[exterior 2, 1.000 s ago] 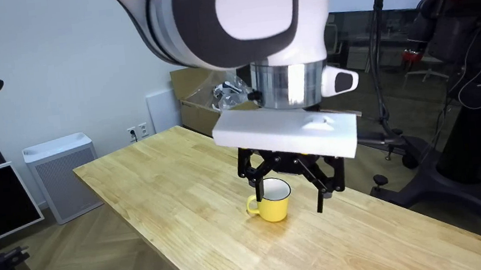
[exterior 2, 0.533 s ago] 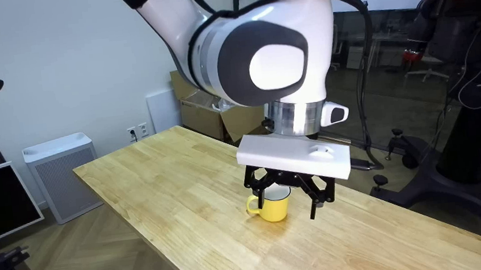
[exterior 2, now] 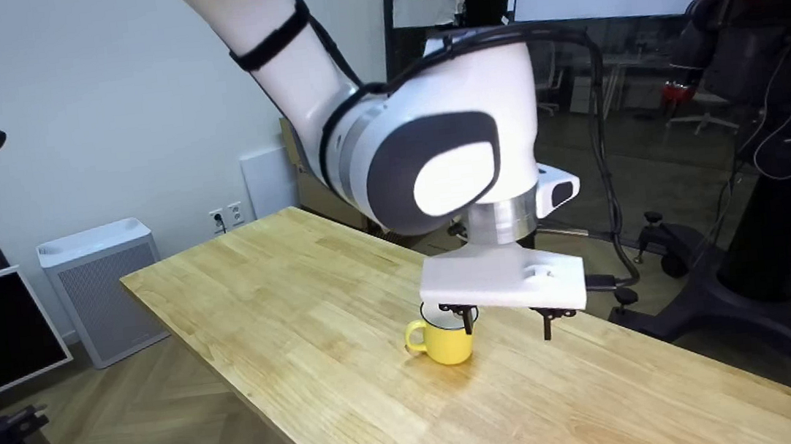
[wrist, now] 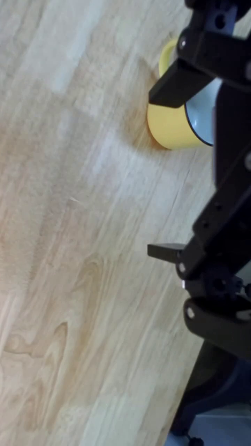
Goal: Move the mug forward
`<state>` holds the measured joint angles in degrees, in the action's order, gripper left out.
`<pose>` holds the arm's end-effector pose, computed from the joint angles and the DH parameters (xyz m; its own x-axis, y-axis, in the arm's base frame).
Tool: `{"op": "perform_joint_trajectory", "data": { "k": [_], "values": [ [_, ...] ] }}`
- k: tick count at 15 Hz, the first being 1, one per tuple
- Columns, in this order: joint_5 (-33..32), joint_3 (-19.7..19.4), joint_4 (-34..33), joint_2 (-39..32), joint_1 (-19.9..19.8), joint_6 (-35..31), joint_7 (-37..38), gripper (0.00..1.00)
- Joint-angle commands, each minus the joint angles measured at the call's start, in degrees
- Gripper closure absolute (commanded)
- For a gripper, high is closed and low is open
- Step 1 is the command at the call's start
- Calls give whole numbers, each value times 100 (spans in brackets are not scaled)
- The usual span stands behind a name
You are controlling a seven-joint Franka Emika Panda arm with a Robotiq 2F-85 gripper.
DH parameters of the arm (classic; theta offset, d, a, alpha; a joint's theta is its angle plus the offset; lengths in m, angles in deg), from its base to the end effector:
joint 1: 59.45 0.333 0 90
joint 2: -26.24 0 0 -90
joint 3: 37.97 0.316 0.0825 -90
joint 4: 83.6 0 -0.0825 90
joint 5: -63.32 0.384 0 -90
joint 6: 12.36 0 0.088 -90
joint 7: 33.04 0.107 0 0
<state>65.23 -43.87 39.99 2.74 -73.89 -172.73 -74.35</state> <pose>0.5529 -0.2058 0.2297 0.9228 0.3507 0.1595 0.3242 -0.9305 0.1706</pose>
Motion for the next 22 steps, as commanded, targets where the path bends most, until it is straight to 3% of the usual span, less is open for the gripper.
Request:
{"op": "perform_joint_trajectory", "data": {
  "k": [1,5,6,8,11,17,22],
  "values": [
    [411,768,-603,-907,-570,-961,81,0],
    [360,1546,-1109,-1569,-1077,-941,221,0],
    [88,1220,-685,-1270,-860,-1047,307,0],
    [116,1476,-899,-1514,-1024,-1046,285,0],
    [129,1526,-993,-1565,-1081,-1030,276,0],
    [319,1823,-1399,-1641,-1122,109,164,0],
    [530,1819,-1833,-1813,-1076,630,54,0]
  ]
}}
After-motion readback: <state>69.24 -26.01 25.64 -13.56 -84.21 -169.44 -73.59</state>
